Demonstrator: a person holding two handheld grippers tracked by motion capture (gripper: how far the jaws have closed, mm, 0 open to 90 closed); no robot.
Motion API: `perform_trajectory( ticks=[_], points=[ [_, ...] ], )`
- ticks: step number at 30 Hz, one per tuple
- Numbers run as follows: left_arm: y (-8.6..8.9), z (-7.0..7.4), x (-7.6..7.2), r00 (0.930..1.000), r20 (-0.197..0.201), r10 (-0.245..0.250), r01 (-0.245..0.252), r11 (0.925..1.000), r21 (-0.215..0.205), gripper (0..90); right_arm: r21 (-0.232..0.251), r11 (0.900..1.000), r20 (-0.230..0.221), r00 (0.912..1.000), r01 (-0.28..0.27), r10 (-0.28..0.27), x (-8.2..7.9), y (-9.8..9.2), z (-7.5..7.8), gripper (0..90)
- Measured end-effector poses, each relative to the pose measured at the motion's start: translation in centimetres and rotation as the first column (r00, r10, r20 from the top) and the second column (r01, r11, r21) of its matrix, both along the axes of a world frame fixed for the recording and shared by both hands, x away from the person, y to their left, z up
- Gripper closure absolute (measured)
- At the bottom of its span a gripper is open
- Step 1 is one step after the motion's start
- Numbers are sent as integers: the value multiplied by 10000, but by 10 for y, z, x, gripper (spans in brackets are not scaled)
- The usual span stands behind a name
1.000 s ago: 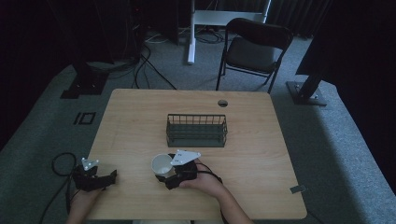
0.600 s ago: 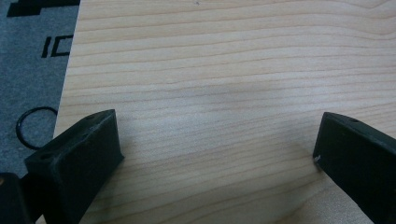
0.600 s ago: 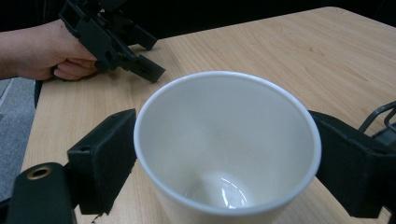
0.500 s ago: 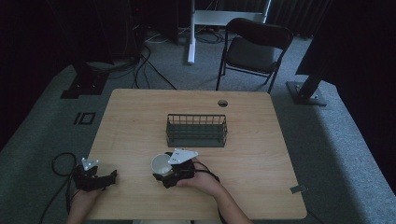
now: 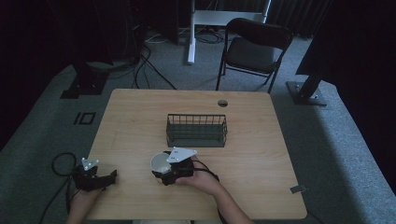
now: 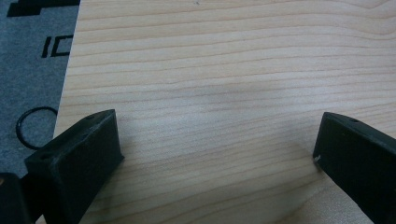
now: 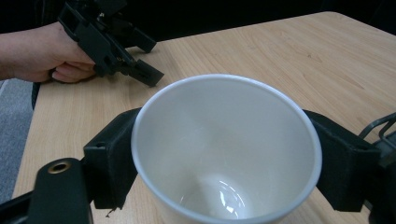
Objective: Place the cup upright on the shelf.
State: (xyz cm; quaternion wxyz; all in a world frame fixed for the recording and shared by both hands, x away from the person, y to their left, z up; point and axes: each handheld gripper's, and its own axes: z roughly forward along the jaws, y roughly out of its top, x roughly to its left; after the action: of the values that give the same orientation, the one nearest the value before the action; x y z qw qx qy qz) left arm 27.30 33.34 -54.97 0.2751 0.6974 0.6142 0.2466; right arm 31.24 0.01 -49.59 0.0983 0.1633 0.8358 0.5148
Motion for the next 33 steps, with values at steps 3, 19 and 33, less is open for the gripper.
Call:
perform_trajectory(
  ticks=[3, 19, 33],
  points=[
    [0, 0, 0, 10000, 3, 4, -4, 10000, -1, 10, 56, 10000, -32, 10000, 63, -63, 2, 1, 4, 191],
    [0, 0, 0, 10000, 2, -5, 5, 10000, 9, 10, 637, 9975, -272, 9992, 312, -295, 16, 0, 30, 192],
    [0, 0, 0, 10000, 0, 4, -4, 10000, -1, 10, 912, 9950, 286, 9986, 418, -446, 31, 5, 69, 192]
  ],
)
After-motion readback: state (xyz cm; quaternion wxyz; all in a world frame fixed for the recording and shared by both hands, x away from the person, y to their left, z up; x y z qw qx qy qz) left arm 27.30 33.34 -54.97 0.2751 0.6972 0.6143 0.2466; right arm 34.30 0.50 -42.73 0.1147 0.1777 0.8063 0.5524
